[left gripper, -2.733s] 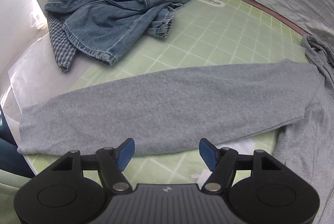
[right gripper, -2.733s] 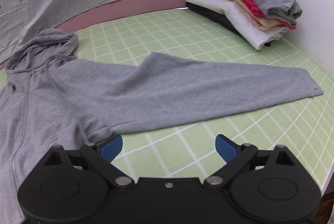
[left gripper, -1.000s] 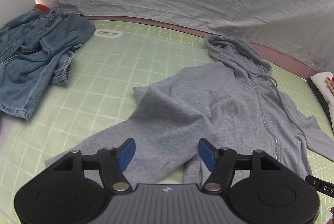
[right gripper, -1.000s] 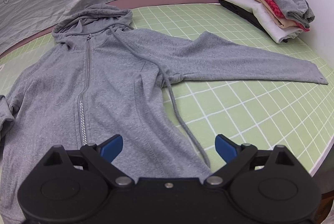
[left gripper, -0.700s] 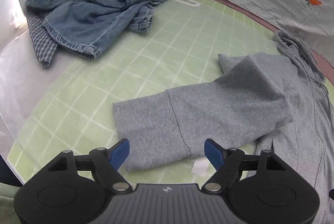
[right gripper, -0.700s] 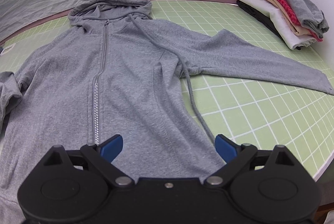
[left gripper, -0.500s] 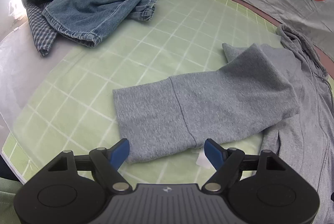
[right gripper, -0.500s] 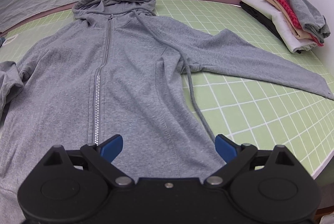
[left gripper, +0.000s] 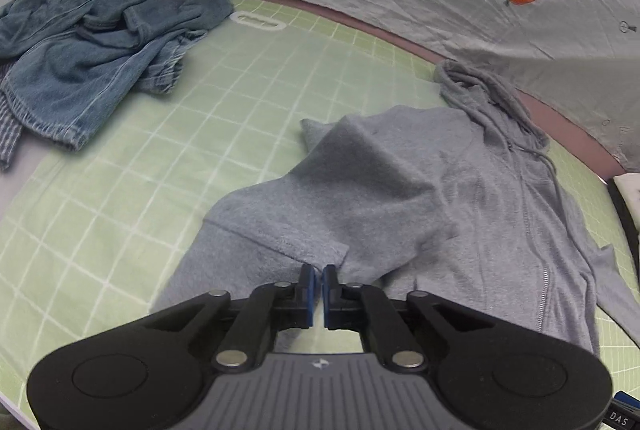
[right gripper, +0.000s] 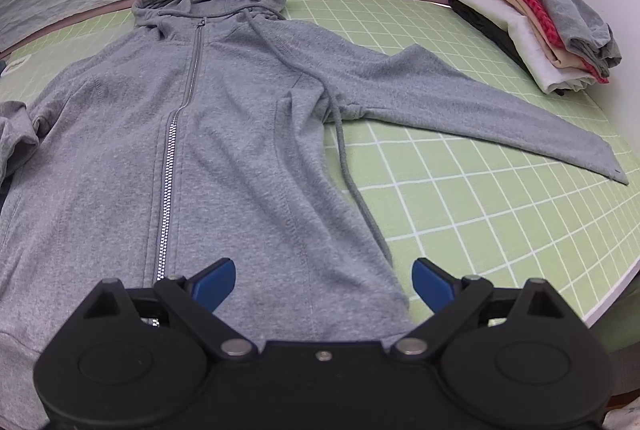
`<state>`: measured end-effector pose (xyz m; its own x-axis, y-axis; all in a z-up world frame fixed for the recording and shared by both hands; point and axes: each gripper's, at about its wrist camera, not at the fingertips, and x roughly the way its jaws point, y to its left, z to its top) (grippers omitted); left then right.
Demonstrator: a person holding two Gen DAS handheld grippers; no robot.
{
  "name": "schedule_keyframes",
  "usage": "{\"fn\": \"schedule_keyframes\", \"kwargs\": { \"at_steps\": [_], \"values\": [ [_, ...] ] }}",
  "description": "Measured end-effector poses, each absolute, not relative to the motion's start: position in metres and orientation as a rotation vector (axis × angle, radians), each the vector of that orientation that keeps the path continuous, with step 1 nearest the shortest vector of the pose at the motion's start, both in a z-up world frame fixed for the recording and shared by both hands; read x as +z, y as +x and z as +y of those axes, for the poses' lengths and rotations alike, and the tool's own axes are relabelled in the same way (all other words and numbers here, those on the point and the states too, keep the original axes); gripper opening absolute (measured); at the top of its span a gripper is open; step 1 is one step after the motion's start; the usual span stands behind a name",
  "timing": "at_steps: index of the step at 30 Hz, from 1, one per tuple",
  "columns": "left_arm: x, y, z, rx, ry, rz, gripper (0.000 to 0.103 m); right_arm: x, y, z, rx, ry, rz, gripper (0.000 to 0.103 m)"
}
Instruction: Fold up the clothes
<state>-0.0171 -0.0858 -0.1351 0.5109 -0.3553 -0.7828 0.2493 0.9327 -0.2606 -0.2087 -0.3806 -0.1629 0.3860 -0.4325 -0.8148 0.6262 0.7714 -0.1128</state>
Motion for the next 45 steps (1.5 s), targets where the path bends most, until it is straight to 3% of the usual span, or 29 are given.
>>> {"fn": "schedule_keyframes", "kwargs": {
  "at_steps": [8,17,23,25,29,32,45],
  "values": [
    [-0.104,-0.037,-0.177,-0.583,0.004,0.873,0.000,-0.163,-0.218,-0.404,-0.714,0.285,0.925,0.096],
    [-0.111,-0.034,-0.168,-0.499,0.008,0.912,0.003,-0.169,-0.225,-0.420,-0.748,0.345,0.916,0.096],
    [-0.131,-0.028,-0.121,-0.312,0.000,0.991,0.022,-0.172,-0.221,-0.421,-0.753,0.355,0.920,0.096],
    [-0.138,-0.028,-0.105,-0.245,0.005,1.017,0.036,-0.173,-0.218,-0.419,-0.752,0.355,0.925,0.096],
    [-0.153,-0.028,-0.076,-0.166,-0.012,1.066,0.050,-0.174,-0.211,-0.415,-0.746,0.354,0.929,0.096],
    [-0.160,-0.026,-0.063,-0.130,-0.040,1.078,0.072,-0.175,-0.205,-0.409,-0.734,0.343,0.938,0.096],
    [-0.167,-0.019,-0.086,-0.226,-0.024,1.084,0.082,-0.173,-0.193,-0.389,-0.679,0.276,0.968,0.096]
  ]
}}
